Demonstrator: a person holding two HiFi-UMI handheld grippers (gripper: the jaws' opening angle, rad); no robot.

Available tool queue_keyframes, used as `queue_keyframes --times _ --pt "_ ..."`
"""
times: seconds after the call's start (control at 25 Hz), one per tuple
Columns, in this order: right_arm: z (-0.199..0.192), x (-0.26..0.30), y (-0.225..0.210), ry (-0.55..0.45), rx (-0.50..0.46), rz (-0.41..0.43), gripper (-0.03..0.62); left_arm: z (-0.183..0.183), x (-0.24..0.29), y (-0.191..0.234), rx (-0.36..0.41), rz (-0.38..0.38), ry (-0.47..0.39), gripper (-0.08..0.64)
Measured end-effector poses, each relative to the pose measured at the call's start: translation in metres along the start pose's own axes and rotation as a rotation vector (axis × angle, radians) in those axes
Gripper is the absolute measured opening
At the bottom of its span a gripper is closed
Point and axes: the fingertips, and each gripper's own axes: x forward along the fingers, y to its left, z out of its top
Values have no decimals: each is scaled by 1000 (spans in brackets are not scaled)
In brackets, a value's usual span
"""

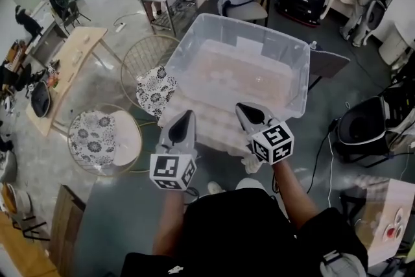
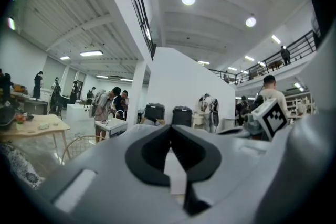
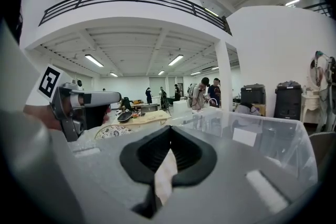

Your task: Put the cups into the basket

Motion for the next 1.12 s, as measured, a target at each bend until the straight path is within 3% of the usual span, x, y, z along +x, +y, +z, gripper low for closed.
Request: queue_keyframes --times 0.48,0.88,1.12 --pt "-49 2 -10 120 -4 -12 0 -5 16 17 -35 -5 11 5" --pt "-102 -6 -43 224 74 28 0 -18 60 8 -70 -36 46 5" --pt "-162 -6 -68 386 64 20 0 -32 85 -2 -70 -57 76 5"
